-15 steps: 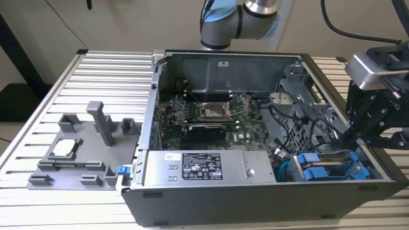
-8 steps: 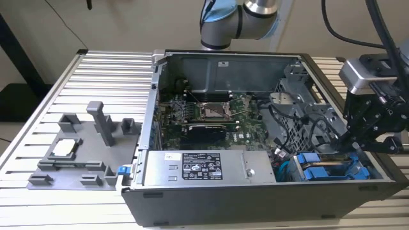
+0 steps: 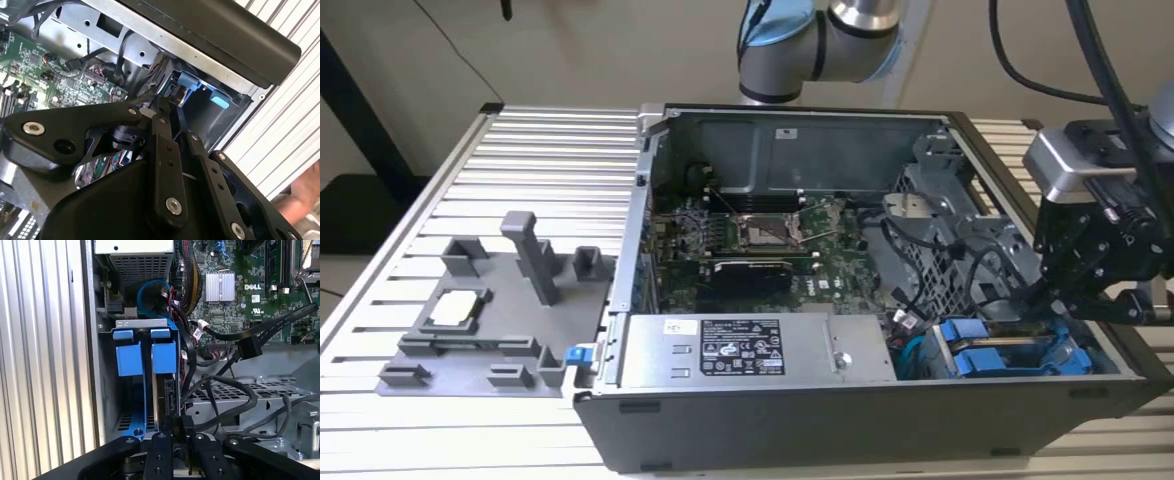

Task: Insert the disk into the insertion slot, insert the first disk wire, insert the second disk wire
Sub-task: 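Insert the first disk wire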

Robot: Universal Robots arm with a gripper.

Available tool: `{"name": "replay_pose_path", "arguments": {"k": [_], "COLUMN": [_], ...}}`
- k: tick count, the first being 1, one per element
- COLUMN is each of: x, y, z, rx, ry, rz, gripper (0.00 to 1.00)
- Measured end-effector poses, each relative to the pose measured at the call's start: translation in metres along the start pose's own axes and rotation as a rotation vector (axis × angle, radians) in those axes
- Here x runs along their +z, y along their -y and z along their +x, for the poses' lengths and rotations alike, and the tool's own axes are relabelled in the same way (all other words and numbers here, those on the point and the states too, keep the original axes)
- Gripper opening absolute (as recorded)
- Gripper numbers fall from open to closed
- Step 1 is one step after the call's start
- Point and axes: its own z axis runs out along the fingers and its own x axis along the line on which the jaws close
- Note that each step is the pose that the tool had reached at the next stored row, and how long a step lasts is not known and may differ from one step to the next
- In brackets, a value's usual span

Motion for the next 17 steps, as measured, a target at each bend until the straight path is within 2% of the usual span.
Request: {"name": "replay_pose_path", "arguments": {"k": [9, 17], "x": [0.0066, 0.0102], "y": [0.002, 0.003], "z": [0.0003, 0.0005], "rx": [-0.001, -0.002], "ry": [0.0118, 0.0122], "rz": [-0.0007, -0.0007], "gripper": [0.19, 0.19]}}
